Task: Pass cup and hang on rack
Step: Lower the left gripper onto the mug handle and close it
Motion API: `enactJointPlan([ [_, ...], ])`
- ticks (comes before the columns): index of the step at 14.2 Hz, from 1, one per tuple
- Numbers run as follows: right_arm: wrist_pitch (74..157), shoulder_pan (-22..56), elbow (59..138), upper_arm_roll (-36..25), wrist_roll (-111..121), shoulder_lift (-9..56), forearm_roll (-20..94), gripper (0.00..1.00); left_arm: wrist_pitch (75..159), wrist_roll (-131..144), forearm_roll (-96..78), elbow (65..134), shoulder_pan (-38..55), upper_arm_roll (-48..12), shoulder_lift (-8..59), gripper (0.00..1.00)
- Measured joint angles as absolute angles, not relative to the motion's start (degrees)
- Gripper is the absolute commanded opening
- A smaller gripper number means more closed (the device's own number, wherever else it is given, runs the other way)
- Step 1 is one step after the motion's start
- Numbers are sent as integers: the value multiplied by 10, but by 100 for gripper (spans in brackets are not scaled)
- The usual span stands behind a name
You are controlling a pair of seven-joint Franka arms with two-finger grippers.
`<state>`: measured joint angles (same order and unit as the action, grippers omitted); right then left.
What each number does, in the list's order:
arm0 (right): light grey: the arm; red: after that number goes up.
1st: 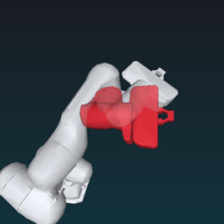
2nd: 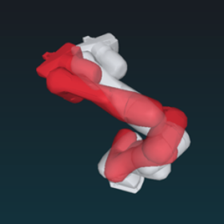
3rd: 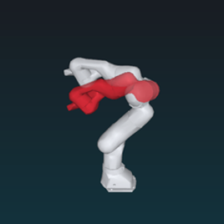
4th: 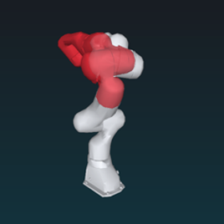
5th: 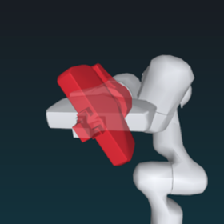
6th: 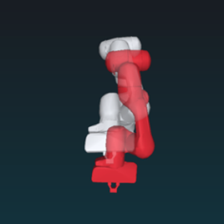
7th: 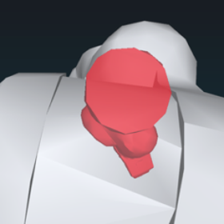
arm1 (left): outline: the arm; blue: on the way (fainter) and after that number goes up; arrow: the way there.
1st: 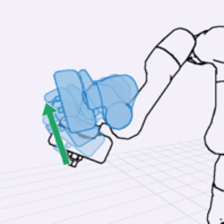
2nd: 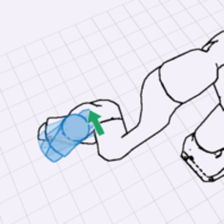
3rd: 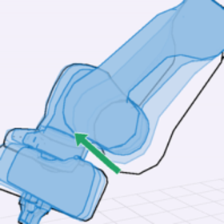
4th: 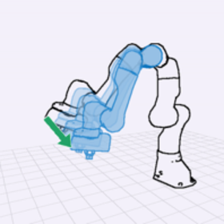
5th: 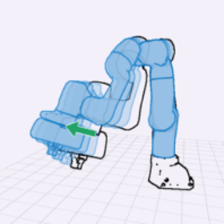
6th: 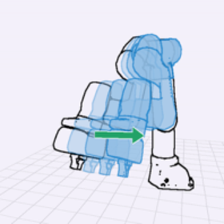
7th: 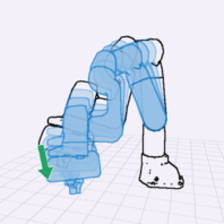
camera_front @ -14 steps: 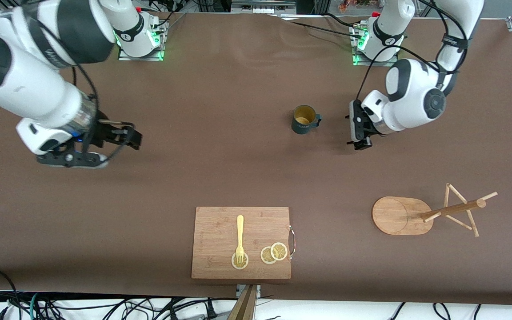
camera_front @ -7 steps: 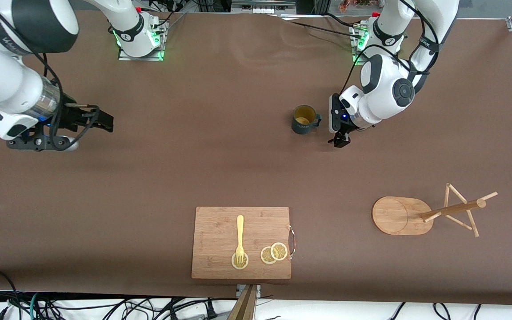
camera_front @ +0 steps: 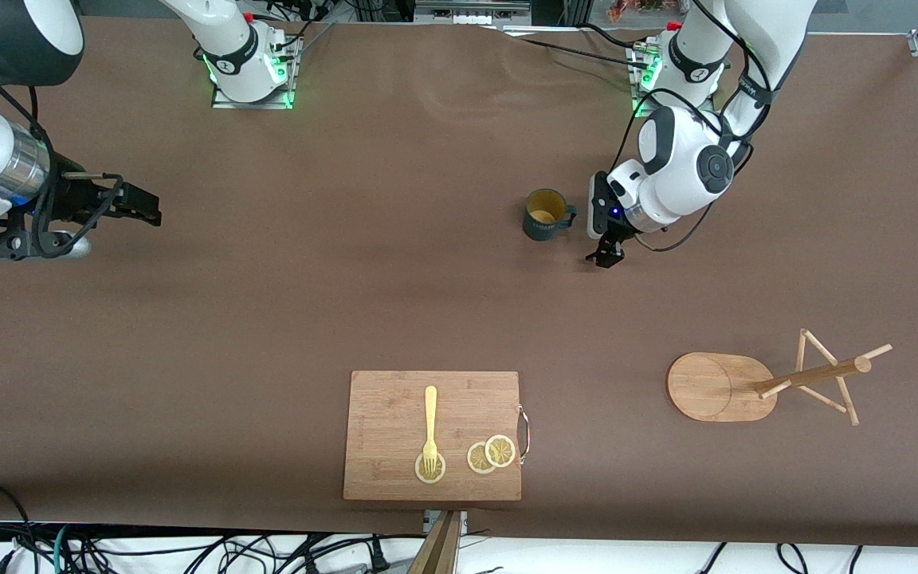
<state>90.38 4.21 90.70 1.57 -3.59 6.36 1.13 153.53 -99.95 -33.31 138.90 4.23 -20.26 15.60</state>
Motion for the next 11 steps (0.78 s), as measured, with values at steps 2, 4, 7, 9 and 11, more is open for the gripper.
enactJointPlan([
  [2,904,38,919,21,-36,49,9,100,1536,-1035,-370,1389,42,-202,156,100],
  [4,904,37,927,21,-36,44,9,100,1531,-1107,-458,1390,41,-202,156,100],
  [7,907,37,931,21,-36,44,8,100,1495,-1276,-647,1397,34,-198,163,100],
  [9,909,37,931,21,-36,44,5,100,1479,-1343,-713,1404,29,-194,174,100],
  [11,912,36,931,21,-36,44,4,100,1459,-1354,-722,1413,19,-184,181,100],
])
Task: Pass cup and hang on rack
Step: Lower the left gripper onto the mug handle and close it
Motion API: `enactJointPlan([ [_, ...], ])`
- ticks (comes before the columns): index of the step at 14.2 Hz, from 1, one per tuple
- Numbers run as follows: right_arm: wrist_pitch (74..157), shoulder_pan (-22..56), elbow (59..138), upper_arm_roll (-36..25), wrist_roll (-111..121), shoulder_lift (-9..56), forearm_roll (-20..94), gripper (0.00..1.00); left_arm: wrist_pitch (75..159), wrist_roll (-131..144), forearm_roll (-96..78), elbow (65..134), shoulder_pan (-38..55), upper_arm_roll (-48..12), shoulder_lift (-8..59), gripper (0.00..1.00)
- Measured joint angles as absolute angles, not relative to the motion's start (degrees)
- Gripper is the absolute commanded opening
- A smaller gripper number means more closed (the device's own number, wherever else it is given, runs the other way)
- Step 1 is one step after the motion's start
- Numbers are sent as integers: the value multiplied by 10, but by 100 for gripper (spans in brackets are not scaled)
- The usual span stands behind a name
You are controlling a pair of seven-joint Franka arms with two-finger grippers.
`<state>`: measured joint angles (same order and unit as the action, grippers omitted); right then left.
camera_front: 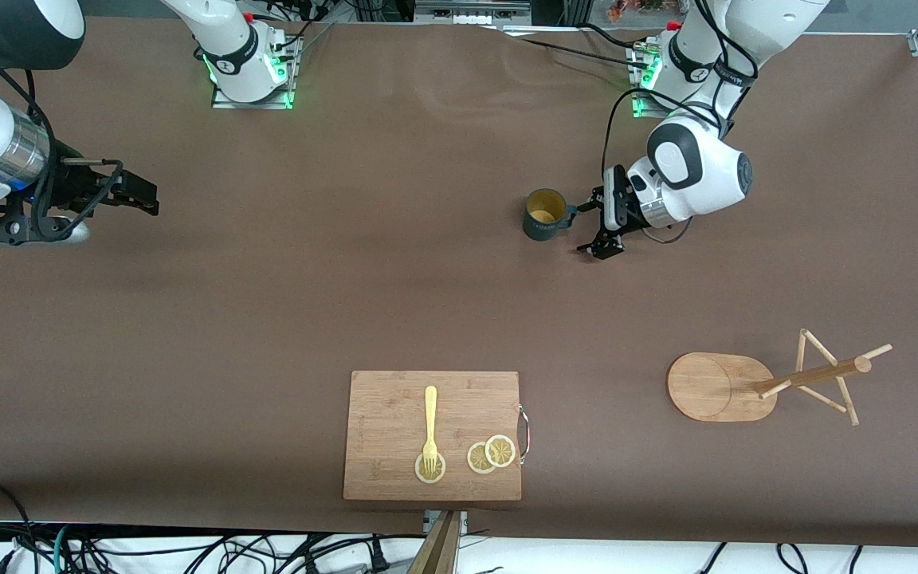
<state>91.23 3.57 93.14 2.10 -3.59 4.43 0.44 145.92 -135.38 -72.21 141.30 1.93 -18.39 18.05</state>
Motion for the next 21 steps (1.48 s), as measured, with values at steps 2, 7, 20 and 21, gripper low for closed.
enactJointPlan([
  [2,917,35,931,21,-36,46,4,100,1431,-1356,-722,1425,10,-165,181,100],
  [7,921,35,905,23,-35,55,-12,100,1411,-1370,-775,1443,5,-151,185,100],
  [20,921,35,904,24,-35,59,-12,100,1412,-1406,-872,1435,54,-159,206,100],
  [21,921,35,904,24,-35,60,-12,100,1412,-1406,-884,1434,56,-160,206,100],
])
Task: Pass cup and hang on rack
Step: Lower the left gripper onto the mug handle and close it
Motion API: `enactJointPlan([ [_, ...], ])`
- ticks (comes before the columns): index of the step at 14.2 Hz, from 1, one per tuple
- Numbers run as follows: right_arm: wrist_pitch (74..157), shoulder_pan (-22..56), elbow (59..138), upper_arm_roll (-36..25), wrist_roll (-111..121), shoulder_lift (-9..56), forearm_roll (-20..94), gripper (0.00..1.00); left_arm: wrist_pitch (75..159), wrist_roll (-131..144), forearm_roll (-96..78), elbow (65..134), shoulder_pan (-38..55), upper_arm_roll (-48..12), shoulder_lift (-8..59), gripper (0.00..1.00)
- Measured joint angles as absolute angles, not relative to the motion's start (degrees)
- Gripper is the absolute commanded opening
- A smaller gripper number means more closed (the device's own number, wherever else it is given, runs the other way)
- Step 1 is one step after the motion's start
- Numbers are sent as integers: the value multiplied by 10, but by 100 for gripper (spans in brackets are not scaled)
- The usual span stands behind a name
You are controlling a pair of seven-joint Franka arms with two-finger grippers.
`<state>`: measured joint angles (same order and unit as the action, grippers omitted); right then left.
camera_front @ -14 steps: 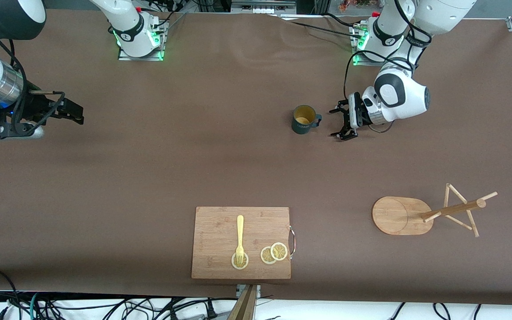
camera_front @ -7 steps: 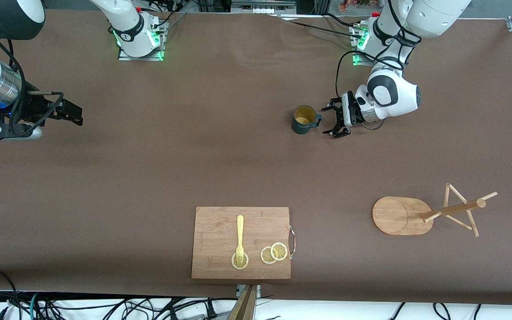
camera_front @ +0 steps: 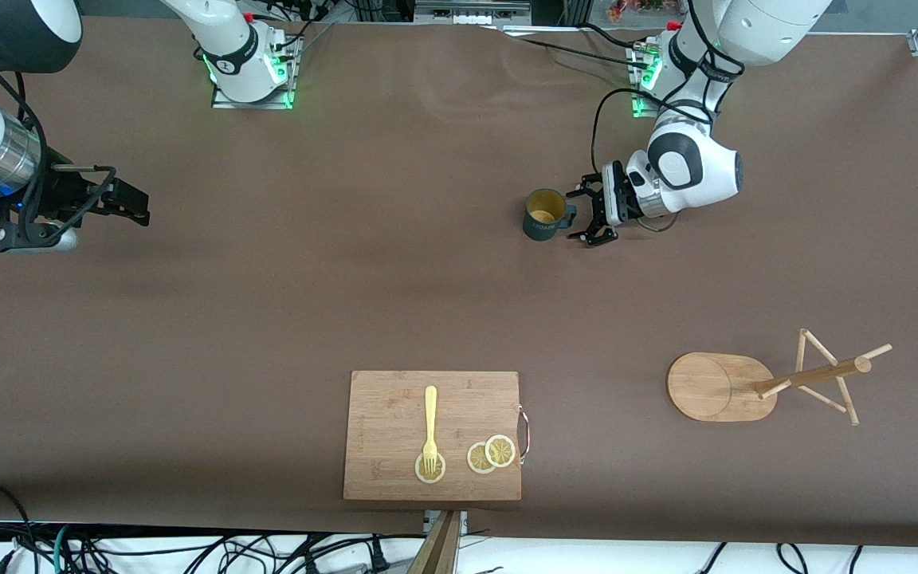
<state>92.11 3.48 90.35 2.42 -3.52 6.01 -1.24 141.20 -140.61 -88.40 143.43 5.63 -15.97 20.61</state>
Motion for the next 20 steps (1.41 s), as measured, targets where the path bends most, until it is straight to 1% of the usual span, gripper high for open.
enactJointPlan([
  [1,921,35,904,24,-35,61,-12,100,1412,-1408,-900,1434,62,-160,206,100],
  [2,921,35,904,24,-35,61,-12,100,1412,-1409,-913,1434,69,-161,207,95],
  [3,921,35,904,24,-35,62,-12,100,1412,-1409,-919,1434,76,-162,208,74],
  [4,921,35,904,24,-35,62,-12,100,1412,-1409,-921,1434,80,-162,209,60],
  [5,921,35,904,24,-35,62,-12,100,1412,-1411,-921,1434,81,-162,209,53],
  [6,921,34,904,24,-35,62,-12,100,1413,-1413,-921,1434,81,-162,209,33],
  [7,921,34,904,24,-35,62,-12,100,1413,-1415,-921,1434,81,-161,209,25],
  [8,921,34,904,24,-35,62,-12,100,1413,-1416,-921,1434,81,-161,209,15],
  [9,921,34,904,24,-35,62,-12,100,1414,-1418,-921,1434,81,-161,209,0],
  [16,921,33,904,24,-35,62,-12,100,1415,-1418,-921,1434,77,-158,209,0],
  [20,921,33,904,24,-35,62,-12,100,1411,-1309,-921,1425,63,-152,197,0],
])
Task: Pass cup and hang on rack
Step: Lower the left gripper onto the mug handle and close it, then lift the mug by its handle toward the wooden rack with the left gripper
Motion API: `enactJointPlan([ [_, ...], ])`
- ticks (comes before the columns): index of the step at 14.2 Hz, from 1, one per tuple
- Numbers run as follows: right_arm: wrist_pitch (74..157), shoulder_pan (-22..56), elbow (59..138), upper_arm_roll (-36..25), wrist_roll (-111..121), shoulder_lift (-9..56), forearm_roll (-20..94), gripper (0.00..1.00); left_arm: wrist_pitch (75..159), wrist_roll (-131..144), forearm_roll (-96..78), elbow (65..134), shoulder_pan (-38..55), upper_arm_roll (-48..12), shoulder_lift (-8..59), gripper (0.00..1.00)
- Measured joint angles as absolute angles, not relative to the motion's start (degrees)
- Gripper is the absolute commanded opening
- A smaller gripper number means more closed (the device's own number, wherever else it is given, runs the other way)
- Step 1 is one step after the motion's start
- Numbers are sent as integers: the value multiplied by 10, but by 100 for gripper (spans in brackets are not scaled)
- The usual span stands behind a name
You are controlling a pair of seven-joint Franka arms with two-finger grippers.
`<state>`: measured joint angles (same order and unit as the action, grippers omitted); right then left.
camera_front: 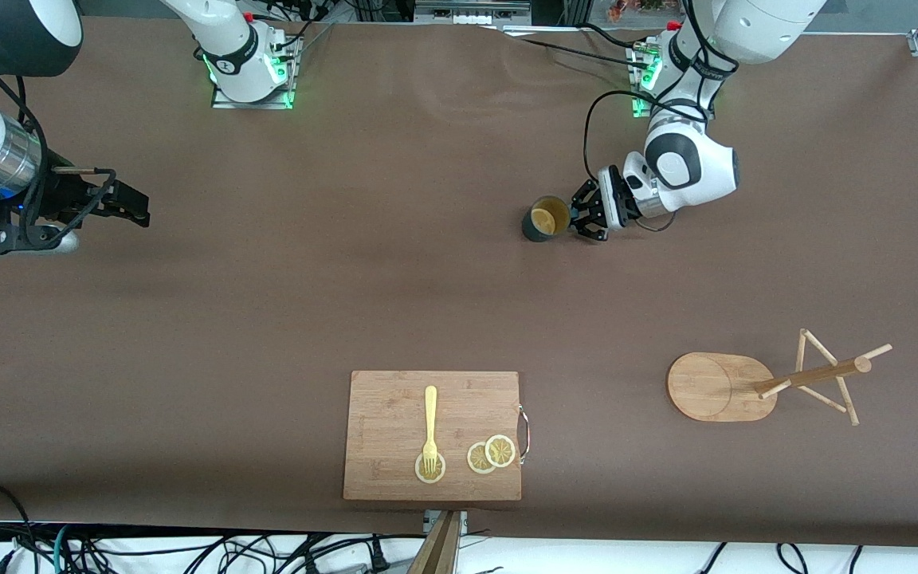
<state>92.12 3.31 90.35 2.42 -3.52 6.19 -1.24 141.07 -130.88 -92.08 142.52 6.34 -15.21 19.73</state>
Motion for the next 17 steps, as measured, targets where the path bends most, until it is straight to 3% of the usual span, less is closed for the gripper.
enactJointPlan([
  [8,921,32,903,24,-35,62,-12,100,1262,-789,-732,1409,-25,-142,70,0],
  [12,921,32,903,24,-35,63,-12,100,1109,-542,-640,1359,-43,-59,19,0],
  [17,921,32,903,24,-35,63,-12,100,960,-355,-618,1277,-111,2,28,0],
])
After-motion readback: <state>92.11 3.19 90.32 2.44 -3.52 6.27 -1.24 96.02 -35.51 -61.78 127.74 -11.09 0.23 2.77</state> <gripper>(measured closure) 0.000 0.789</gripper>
